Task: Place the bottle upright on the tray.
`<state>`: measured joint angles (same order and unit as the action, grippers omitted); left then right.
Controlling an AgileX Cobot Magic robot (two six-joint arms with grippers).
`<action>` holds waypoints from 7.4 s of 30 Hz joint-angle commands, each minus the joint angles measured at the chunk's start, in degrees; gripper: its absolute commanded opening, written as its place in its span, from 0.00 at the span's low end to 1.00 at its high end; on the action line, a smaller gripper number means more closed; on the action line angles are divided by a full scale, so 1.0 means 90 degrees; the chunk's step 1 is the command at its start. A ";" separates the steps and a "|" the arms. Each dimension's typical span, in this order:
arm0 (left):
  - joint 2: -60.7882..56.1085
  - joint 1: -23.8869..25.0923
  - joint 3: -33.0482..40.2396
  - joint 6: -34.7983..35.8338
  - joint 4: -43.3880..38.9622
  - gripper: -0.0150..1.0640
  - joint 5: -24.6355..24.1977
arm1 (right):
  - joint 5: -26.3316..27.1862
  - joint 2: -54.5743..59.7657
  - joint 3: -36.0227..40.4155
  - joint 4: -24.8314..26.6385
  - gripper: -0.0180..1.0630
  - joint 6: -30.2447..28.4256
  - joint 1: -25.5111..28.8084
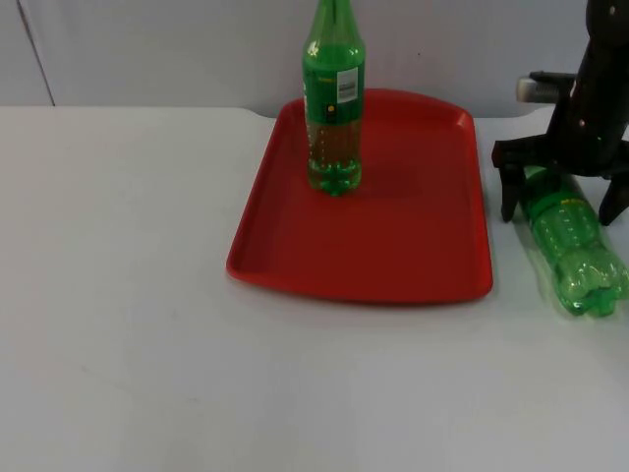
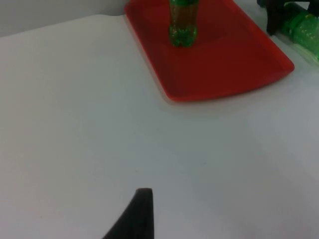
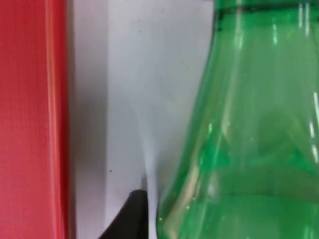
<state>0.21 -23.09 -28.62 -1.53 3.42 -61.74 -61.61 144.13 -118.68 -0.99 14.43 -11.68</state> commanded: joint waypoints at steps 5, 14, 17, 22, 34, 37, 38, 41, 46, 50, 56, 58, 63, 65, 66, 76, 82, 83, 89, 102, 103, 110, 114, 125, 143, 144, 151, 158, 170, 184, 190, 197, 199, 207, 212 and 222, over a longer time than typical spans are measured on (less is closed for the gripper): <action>-0.0023 -0.0019 0.0033 0.0010 -0.0008 0.99 0.0020 | -0.0121 0.0089 0.0051 0.0024 0.74 0.0181 -0.0001; -0.0023 -0.0019 0.0033 0.0010 -0.0008 0.99 0.0020 | -0.0119 0.0089 0.0051 0.0036 0.02 0.0336 -0.0001; -0.0023 -0.0019 0.0033 0.0010 -0.0008 0.99 0.0020 | -0.0119 0.0063 0.0051 0.0164 0.02 0.0268 -0.0001; -0.0023 -0.0019 0.0033 0.0010 -0.0008 0.99 0.0020 | -0.0106 -0.0181 0.0051 0.0178 0.02 0.0129 -0.0001; -0.0023 -0.0019 0.0033 0.0010 -0.0008 0.99 0.0020 | 0.0222 -0.1778 0.0051 0.0178 0.02 -0.0623 -0.0001; -0.0023 -0.0019 0.0033 0.0010 -0.0008 0.99 0.0020 | 0.0331 -0.2199 0.0051 0.0167 0.02 -0.0755 -0.0030; -0.0023 -0.0019 0.0033 0.0010 -0.0008 0.99 0.0020 | 0.0415 -0.2371 0.0063 0.0167 0.02 -0.0804 -0.0060; -0.0023 -0.0019 0.0033 0.0010 -0.0008 0.99 0.0020 | 0.0682 -0.2907 0.0150 0.0110 0.02 -0.0896 -0.0115; -0.0023 -0.0019 0.0033 0.0010 -0.0008 0.99 0.0020 | 0.1163 -0.3859 0.0517 0.0110 0.02 -0.1094 -0.0267; -0.0023 -0.0019 0.0033 0.0010 -0.0008 0.99 0.0020 | 0.1602 -0.4525 0.1030 0.0163 0.02 -0.1306 -0.0392; -0.0023 -0.0019 0.0033 0.0010 -0.0008 0.99 0.0020 | 0.2927 -0.5665 0.2394 0.0110 0.02 -0.1551 -0.0680; -0.0023 -0.0019 0.0033 0.0010 -0.0008 0.99 0.0020 | 0.3581 -0.6138 0.3046 0.0110 0.02 -0.1708 -0.0832; -0.0023 -0.0019 0.0033 0.0010 -0.0008 0.99 0.0020 | 0.5322 -0.6967 0.4635 0.0110 0.02 -0.1725 -0.1081; -0.0023 -0.0019 0.0033 0.0010 -0.0008 0.99 0.0020 | 0.6410 -0.7321 0.5576 0.0179 0.02 -0.1725 -0.1080; -0.0023 -0.0019 0.0033 0.0010 -0.0008 0.99 0.0020 | 0.6907 -0.7487 0.6072 0.0179 0.02 -0.1725 -0.1080; -0.0023 -0.0019 0.0034 -0.0013 -0.0008 0.99 0.0020 | 1.1380 -0.7839 0.8901 -0.1567 0.02 -0.1485 -0.1080; -0.0023 -0.0019 0.0034 -0.0013 -0.0008 0.99 0.0020 | 1.1673 -0.7591 0.9170 -0.2280 0.02 -0.0466 -0.1080; -0.0023 -0.0019 0.0034 -0.0013 -0.0008 0.99 0.0020 | 1.1831 -0.7515 0.9170 -0.2433 0.02 -0.0412 -0.1080; -0.0023 -0.0019 0.0034 -0.0013 -0.0008 0.99 0.0020 | 1.3088 -0.7067 0.9170 -0.2733 0.02 -0.0218 -0.1080; -0.0023 -0.0019 0.0034 -0.0013 -0.0008 0.99 0.0020 | 1.4155 -0.5020 0.8674 -0.3342 0.02 -0.0027 -0.1080; -0.0023 -0.0019 0.0034 -0.0013 -0.0008 0.99 0.0020 | 1.4201 -0.4824 0.8555 -0.3416 0.02 0.0080 -0.1080; -0.0023 -0.0019 0.0034 -0.0013 0.0004 0.99 0.0020 | 1.4619 -0.3617 0.8068 -0.3484 0.02 -0.0606 -0.1080; -0.0023 -0.0019 0.0034 -0.0013 0.0004 0.99 0.0020 | 1.4619 -0.3333 0.7851 -0.3498 0.02 -0.0942 -0.1080; -0.0023 -0.0019 0.0034 -0.0013 0.0004 0.99 0.0020 | 1.4619 -0.2339 0.6650 -0.3513 0.02 -0.0642 -0.1080; -0.0023 -0.0019 0.0034 -0.0013 0.0004 0.99 0.0020 | 1.4619 -0.0984 0.5514 -0.3455 0.02 -0.0248 -0.1080; -0.0023 -0.0019 0.0034 -0.0013 -0.0009 0.99 0.0020 | 1.4619 -0.0932 0.5514 -0.3472 0.02 -0.0248 -0.1080; -0.0023 -0.0019 0.0034 -0.0027 -0.0008 0.99 0.0020 | 1.4619 -0.0916 0.5514 -0.3497 0.02 -0.0232 -0.1080; -0.0023 -0.0019 0.0034 -0.0027 -0.0008 0.99 0.0020 | 1.4619 -0.0916 0.5514 -0.3497 0.02 -0.0205 -0.1080; -0.0023 -0.0019 0.0034 -0.0027 -0.0008 0.99 0.0020 | 1.4619 -0.0916 0.5514 -0.3412 0.76 0.0985 -0.1080; -0.0023 -0.0019 0.0034 -0.0027 -0.0008 0.99 0.0020 | 1.4619 -0.0916 0.5514 -0.3599 0.99 0.0920 -0.1080; -0.0023 -0.0019 0.0034 -0.0027 -0.0008 0.99 0.0020 | 1.4619 -0.0916 0.5514 -0.3633 0.99 0.0920 -0.1080; -0.0023 -0.0019 0.0034 -0.0027 -0.0008 0.99 0.0020 | 1.4619 -0.0916 0.5514 -0.3761 0.99 0.0902 -0.1080; -0.0023 -0.0019 0.0034 -0.0027 -0.0008 0.99 0.0020 | 1.4619 -0.0916 0.5514 -0.3887 0.99 0.0890 -0.1080; -0.0023 -0.0019 0.0034 -0.0027 -0.0008 0.99 0.0020 | 1.4619 -0.0916 0.5514 -0.4702 0.99 0.0752 -0.1069; -0.0023 -0.0019 0.0034 -0.0027 -0.0008 0.99 0.0020 | 1.4619 -0.0916 0.5514 -0.4716 0.99 0.0699 -0.1069; -0.0023 -0.0019 0.0034 -0.0027 -0.0008 0.99 0.0020 | 1.4328 -0.1371 0.5875 -0.4879 0.99 0.0627 -0.1069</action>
<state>0.21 -23.09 -28.62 -1.63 3.42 -61.74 68.67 134.24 -67.39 -44.50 20.80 -21.42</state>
